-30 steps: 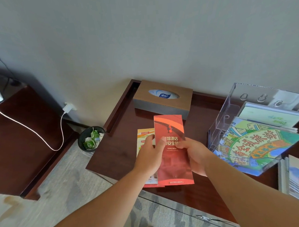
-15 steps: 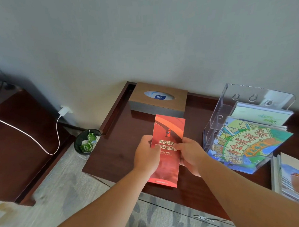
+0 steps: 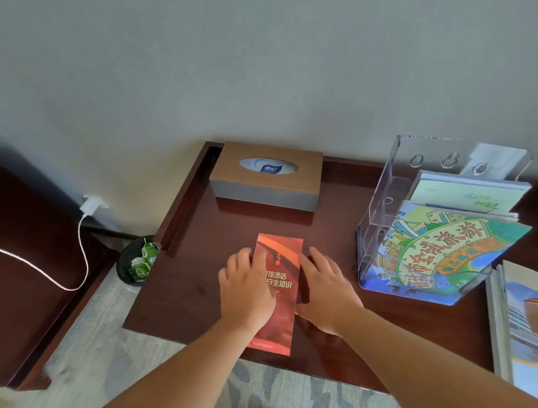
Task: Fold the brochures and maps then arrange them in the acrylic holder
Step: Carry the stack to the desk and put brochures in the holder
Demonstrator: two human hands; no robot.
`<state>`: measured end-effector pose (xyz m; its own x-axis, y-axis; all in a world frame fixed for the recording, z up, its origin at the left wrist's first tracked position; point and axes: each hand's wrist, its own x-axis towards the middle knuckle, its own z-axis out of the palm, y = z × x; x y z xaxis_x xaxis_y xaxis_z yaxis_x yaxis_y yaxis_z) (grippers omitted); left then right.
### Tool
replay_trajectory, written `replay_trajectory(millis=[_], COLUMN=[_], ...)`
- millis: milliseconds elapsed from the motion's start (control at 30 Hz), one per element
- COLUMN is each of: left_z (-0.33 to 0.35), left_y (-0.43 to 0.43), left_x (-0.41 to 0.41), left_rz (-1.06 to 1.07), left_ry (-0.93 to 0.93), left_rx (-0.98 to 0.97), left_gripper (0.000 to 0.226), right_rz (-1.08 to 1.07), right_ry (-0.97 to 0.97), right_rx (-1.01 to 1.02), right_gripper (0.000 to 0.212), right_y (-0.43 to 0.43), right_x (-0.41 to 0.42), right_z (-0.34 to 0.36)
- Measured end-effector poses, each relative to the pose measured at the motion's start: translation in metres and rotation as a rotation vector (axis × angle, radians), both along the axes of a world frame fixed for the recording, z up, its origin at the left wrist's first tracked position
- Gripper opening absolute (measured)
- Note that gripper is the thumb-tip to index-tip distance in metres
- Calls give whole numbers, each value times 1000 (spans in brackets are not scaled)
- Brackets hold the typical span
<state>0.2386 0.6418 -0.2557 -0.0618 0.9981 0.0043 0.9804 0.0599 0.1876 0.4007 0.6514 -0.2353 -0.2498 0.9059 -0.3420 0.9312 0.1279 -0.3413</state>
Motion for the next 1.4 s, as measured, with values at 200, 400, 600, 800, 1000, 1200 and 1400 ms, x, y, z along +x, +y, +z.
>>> replay_trajectory(millis=[200,400,600,800,1000,1200,1400], left_z=[-20,-34,-33,-32,-33,-27,11], left_y=[43,34,10,-9,-28,-42,-7], left_x=[32,26,17,6,-1,-10,-8], left_rz=[-304,-357,-407,-402,-388,-426,-144], left_ry=[-77,65,21,59,111,110,-308], left_rx=[-101,-48,40,-17,-82,-204,-248], left_gripper=[62,65,57,59,63,68,42], right_rz=[154,174,163,161,155,160,-35], right_ry=[-89,-169,-222,-248,-280,-284,-143], right_rx=[-49,-92,-118,-139,-173,-186,-21], right_gripper=[127,127,117,122,124,124,91], right_y=[27,32,34,33,33,32,12], right_x=[-1,0,-6,-8,-13,-14,-24], right_z=[-9,-13,-8,-5,1,6,9])
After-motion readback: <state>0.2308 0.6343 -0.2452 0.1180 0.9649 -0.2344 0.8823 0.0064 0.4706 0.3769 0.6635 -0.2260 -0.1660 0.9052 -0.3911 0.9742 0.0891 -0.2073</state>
